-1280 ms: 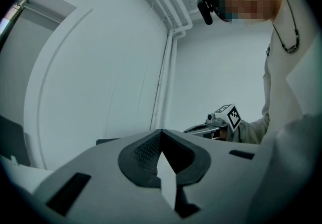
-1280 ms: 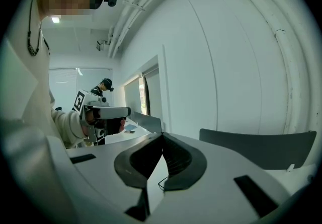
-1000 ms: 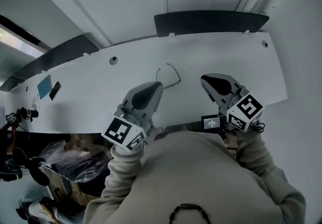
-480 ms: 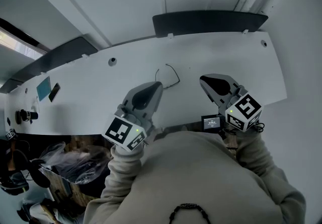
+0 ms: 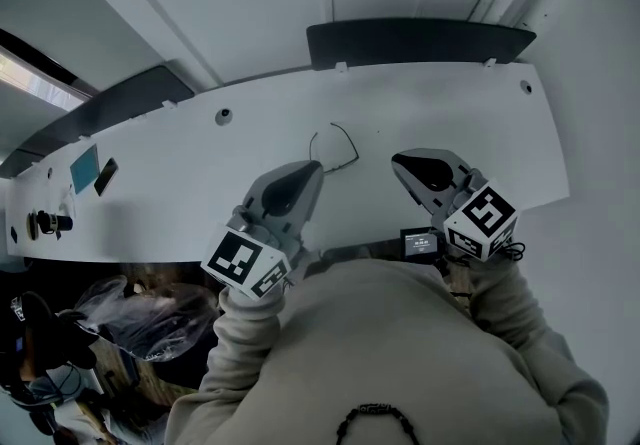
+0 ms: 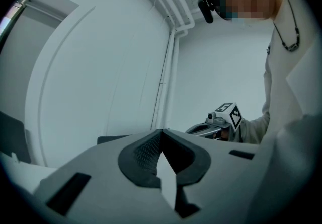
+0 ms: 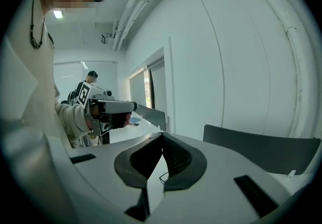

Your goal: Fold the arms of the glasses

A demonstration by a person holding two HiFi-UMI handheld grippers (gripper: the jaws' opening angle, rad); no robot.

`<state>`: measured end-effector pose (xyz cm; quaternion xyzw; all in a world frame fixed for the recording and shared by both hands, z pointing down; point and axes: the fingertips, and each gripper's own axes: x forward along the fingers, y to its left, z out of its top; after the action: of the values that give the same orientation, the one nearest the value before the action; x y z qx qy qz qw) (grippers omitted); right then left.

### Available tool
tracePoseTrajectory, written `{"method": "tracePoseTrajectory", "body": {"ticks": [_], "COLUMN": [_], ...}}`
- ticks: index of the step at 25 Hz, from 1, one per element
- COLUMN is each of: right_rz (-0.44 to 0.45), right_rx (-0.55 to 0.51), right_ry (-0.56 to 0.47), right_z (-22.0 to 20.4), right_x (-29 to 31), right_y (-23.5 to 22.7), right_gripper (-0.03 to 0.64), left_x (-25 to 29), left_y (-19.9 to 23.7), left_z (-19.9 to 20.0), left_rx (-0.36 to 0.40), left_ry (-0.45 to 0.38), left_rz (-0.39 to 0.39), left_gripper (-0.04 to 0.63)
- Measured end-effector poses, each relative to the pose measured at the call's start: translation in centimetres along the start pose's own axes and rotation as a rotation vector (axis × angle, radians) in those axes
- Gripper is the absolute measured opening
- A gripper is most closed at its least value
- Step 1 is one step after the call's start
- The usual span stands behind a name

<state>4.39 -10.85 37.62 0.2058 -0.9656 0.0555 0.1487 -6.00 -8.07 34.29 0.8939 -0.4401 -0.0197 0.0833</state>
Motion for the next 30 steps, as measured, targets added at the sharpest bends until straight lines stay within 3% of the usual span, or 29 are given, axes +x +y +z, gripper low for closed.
{"method": "tracePoseTrajectory", "body": {"ticks": [10, 21, 24, 28, 30], "right_rz": [0.064, 0.154, 0.2, 0.264, 0.311], "right_rx": [-0.045, -0.162, -0.239, -0.43, -0.526], "right_ry": [0.093, 0.269, 0.345, 0.509, 0.587], "right_z": [-1.9, -6.6, -8.5, -13.8, -16.6], "right_x": [2.4, 7.8, 9.7, 12.2, 13.4], "right_y": [0.8, 0.7, 0.5, 0.8, 1.0], "right_gripper": [0.02, 0.02, 0.021, 0.025, 0.08], "left_x": [-1.5, -5.4, -6.9, -9.1, -10.2], "left_y": [1.1, 3.5, 4.2, 4.8, 5.1], "left_z": [-1.7, -4.2, -4.8, -5.9, -6.3], "left_rx": [-0.053, -0.135, -0.169, -0.201, -0.211], "left_ry": [0.007, 0.012, 0.018, 0.026, 0.031], "left_rz": [0.043, 0.167, 0.225, 0.292, 0.324], "left_gripper": [0.0, 0.0, 0.0, 0.001, 0.0]}}
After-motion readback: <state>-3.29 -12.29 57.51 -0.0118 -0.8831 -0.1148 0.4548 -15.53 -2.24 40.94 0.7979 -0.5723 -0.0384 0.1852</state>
